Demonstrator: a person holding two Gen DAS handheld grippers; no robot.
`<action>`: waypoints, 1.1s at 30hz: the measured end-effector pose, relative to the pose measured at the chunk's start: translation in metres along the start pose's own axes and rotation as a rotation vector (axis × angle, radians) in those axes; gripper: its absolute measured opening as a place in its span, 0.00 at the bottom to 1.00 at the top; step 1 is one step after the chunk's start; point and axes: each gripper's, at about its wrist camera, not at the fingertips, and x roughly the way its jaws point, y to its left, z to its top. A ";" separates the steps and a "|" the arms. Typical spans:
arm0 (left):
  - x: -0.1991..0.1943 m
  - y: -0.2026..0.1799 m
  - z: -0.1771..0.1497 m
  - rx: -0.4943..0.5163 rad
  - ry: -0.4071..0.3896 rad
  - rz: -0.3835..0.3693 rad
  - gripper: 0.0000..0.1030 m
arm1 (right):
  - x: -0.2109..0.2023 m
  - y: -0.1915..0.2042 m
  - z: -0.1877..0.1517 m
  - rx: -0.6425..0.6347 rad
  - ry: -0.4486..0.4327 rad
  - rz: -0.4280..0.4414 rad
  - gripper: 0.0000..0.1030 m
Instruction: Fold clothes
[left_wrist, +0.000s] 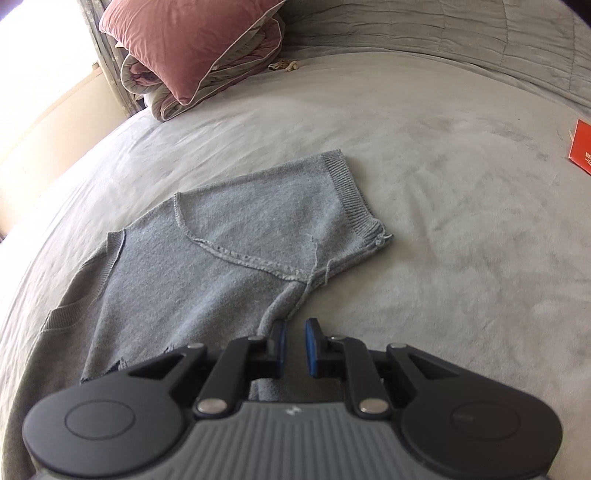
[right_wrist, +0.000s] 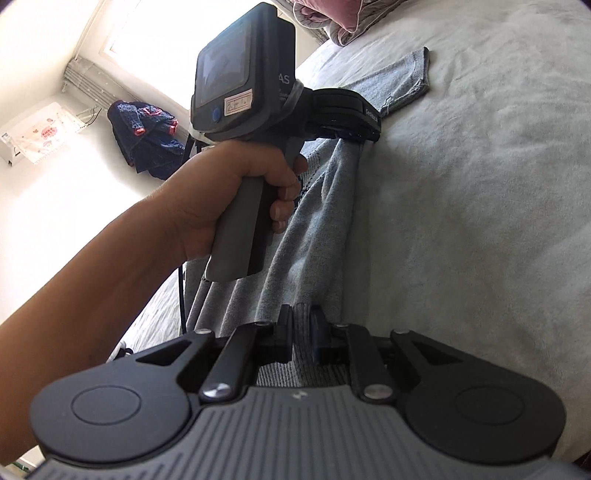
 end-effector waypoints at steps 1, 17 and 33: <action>-0.001 0.002 -0.002 -0.010 -0.007 -0.004 0.11 | 0.003 0.000 -0.002 -0.008 0.007 -0.004 0.16; 0.030 0.110 -0.066 -0.922 -0.061 -0.470 0.00 | 0.019 -0.020 -0.005 0.091 0.026 0.156 0.28; 0.043 0.121 -0.081 -1.115 -0.053 -0.587 0.00 | 0.039 -0.042 0.001 0.266 0.032 0.186 0.33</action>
